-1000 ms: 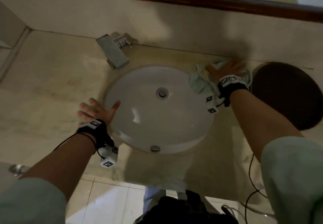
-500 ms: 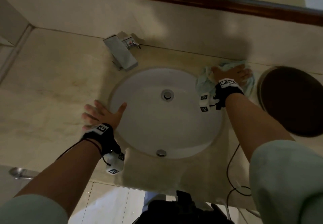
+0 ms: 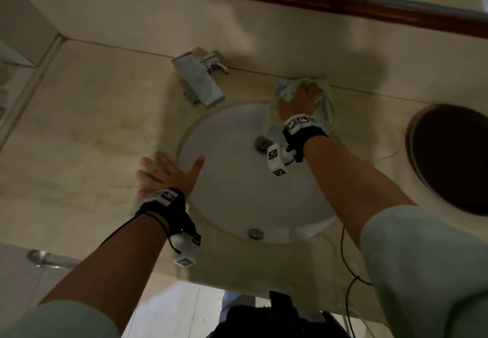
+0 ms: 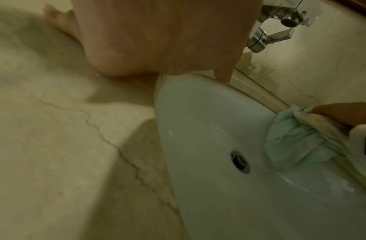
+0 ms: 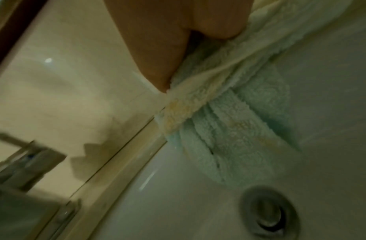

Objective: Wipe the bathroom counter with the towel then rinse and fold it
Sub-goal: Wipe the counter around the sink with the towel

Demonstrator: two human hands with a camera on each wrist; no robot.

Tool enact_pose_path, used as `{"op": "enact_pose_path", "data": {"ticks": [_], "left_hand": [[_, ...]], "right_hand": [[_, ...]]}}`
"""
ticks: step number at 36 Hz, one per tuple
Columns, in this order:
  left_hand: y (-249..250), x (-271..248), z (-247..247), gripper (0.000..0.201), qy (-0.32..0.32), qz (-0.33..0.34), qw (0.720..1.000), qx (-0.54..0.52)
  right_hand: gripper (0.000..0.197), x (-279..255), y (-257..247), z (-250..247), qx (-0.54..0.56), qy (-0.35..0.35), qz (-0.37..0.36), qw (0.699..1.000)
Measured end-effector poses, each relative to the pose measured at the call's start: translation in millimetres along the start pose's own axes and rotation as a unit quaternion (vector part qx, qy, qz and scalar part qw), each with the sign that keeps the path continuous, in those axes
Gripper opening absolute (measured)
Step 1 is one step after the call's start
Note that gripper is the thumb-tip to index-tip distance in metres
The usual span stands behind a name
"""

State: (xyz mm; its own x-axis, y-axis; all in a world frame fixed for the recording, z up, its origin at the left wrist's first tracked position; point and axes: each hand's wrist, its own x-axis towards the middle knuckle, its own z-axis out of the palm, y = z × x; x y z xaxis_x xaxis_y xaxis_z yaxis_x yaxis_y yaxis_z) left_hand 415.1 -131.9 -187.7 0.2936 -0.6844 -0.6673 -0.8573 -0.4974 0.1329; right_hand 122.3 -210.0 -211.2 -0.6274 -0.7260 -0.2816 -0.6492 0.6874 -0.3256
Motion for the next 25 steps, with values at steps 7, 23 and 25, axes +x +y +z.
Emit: {"op": "enact_pose_path", "data": {"ticks": [7,23,25], "left_hand": [[0,-4,-4,0.123,-0.012,-0.003,1.0,0.003],[0,-3,-1,0.123,-0.006,0.004,1.0,-0.01],[0,-1,1,0.124,-0.003,0.003,1.0,-0.016]], "right_hand": [[0.092,-11,-39,18,-0.04,-0.032,-0.095,0.994],[0.087,-13,-76,33,-0.107,-0.095,-0.23,0.963],[0.086,-12,-76,34,-0.114,-0.095,-0.231,0.962]]}}
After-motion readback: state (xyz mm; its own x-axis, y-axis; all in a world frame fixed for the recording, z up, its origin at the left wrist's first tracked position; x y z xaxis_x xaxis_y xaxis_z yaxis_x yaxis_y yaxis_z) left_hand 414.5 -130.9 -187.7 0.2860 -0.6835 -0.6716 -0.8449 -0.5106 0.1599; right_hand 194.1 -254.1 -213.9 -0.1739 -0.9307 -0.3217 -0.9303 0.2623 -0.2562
